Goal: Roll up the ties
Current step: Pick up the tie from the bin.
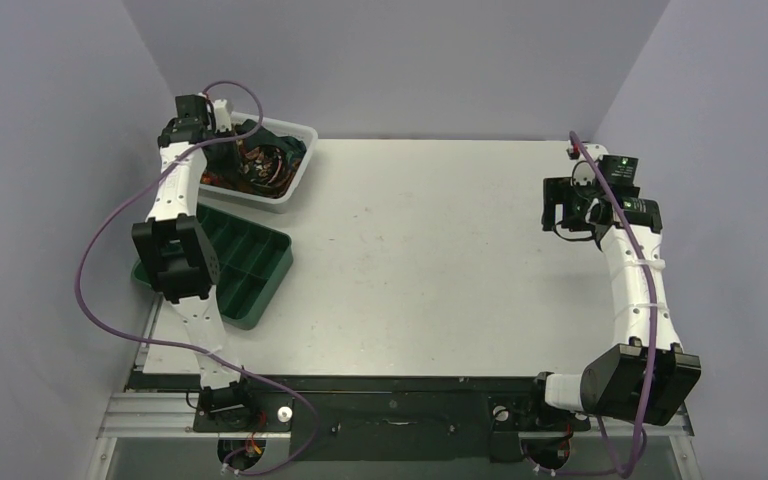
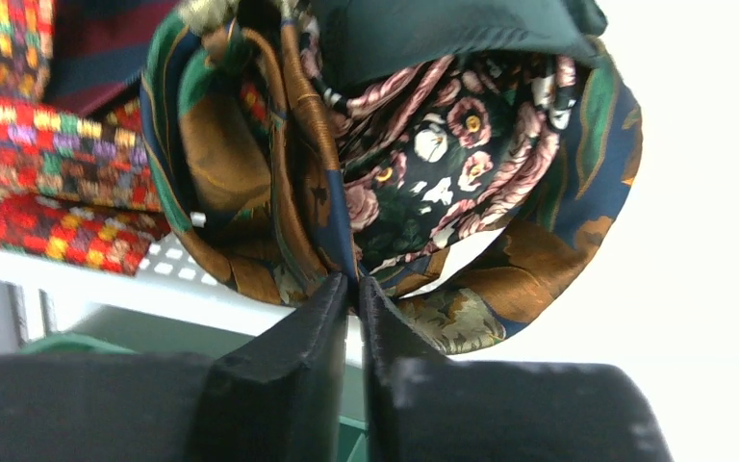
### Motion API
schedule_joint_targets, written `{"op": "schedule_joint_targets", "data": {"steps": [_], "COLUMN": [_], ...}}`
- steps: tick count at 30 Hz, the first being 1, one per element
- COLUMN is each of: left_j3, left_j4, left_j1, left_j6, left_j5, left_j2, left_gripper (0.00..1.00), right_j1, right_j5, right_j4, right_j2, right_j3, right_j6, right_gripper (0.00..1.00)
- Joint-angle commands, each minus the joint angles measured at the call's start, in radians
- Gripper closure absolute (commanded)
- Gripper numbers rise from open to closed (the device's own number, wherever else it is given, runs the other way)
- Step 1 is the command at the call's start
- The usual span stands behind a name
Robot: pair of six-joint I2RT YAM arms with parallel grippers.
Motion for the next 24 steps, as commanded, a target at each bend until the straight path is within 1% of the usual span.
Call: {"op": "schedule_joint_targets", "data": {"steps": [1,4,9,13,16,18,21,24], "left_j3": [0.153,0.210,0.205,0.243,0.319,0.359,0.382,0.378], "left_j4": [0.010,0.004,0.138,0.230,0.268,0.289,0.341,0.415], "left_j1": [0.008,0.009,0.007,0.003,-0.015,-0.048,-0.125,-0.227], "left_j6": [-0.003,-0.008,-0.034,-0.099,-0.161,-0.187,-0.199,-0.204], "left_j5": [0.072,0.103,0.187,0.284,0.376,0.419,0.448,0.457], "left_j2": [0.010,-0.010,-0.127,-0.174,-0.190,-0.208,-0.251,-0.315], "left_gripper": [0.99,1.00,1.00,1.00,1.00,1.00,1.00,1.00], "right_j1": [0.002,0.002,0.002,0.002,0.004,0.012,0.045,0.091], "right_j5": [-0.013,-0.020,-0.038,-0.073,-0.117,-0.156,-0.195,-0.207], "right_j4": [0.016,0.018,0.018,0.020,0.030,0.048,0.098,0.216], "right_j2": [0.011,0.014,0.026,0.033,0.033,0.031,0.011,-0.033], "right_j3": [0.062,0.076,0.109,0.134,0.150,0.156,0.150,0.112], "right_j6": [-0.002,0.000,0.006,0.009,0.014,0.021,0.038,0.053], "right_gripper": [0.23,0.24,0.24,0.25,0.26,0.26,0.26,0.27]}}
